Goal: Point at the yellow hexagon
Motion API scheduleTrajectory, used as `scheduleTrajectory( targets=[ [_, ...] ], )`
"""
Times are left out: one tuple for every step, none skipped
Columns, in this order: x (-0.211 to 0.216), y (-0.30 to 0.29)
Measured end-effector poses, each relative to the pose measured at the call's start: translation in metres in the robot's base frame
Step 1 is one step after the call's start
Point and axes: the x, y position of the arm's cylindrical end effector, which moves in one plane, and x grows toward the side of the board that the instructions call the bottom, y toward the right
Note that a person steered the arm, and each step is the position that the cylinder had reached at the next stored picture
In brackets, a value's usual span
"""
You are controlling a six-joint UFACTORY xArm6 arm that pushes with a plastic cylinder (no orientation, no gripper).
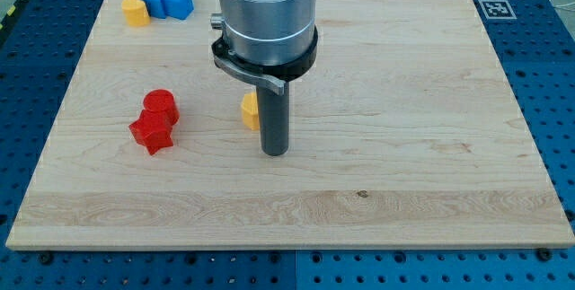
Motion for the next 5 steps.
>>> scheduleTrajectory(
  targets=[
    [-0.008, -0.004],
    [-0.008, -0.004],
    [-0.008, 0.0],
    [-0.008, 0.01],
    [-0.008, 0.031]
  ],
)
